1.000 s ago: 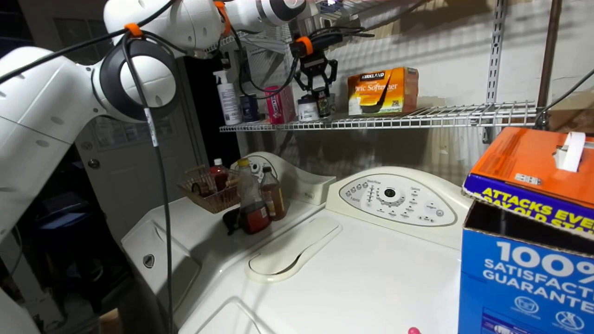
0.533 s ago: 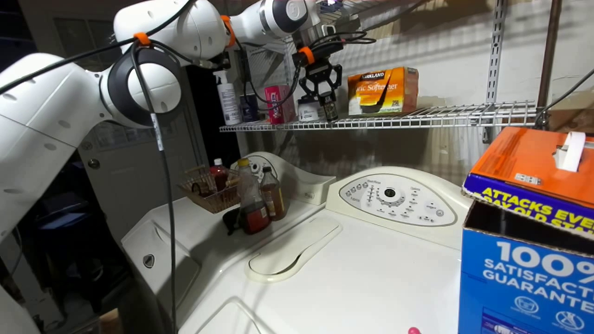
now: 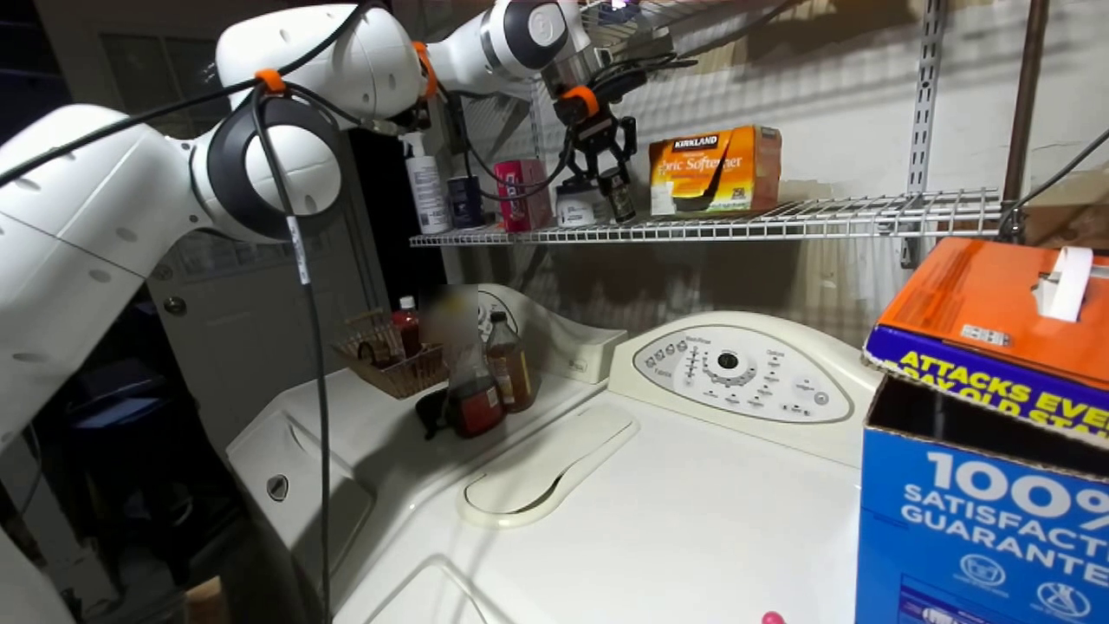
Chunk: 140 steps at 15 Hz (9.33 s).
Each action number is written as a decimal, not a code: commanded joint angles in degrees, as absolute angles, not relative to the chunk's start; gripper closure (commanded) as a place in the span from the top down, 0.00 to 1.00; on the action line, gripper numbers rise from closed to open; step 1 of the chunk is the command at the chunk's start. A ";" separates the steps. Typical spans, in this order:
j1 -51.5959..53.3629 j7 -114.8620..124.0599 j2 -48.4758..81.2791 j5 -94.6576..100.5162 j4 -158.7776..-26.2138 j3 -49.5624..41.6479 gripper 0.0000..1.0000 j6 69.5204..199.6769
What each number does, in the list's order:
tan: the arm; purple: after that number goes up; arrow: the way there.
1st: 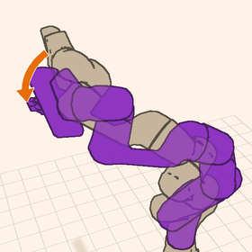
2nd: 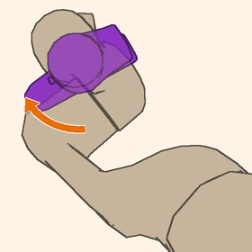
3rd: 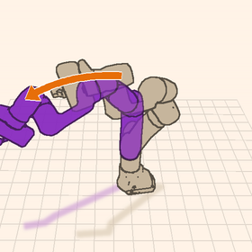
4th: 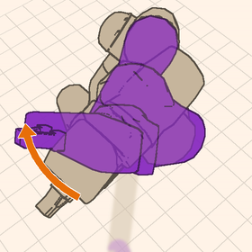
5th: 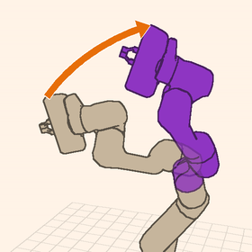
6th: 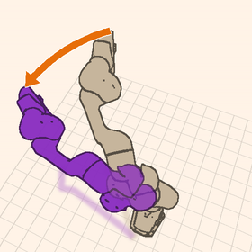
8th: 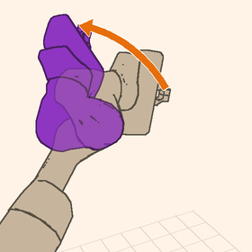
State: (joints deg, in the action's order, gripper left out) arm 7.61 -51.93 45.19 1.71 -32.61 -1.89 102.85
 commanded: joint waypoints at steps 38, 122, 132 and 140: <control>13.99 -65.70 48.81 4.19 -31.01 -2.91 0.20 106.59; 7.51 -86.49 46.65 2.83 -31.68 -0.99 0.94 102.65; 7.46 -84.40 47.29 2.50 -31.36 -0.92 1.00 107.75; 8.23 -84.88 43.06 3.65 -33.11 -1.50 1.00 100.31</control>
State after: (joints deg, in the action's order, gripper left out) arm 7.71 -84.80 45.81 3.14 -32.76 -1.21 105.47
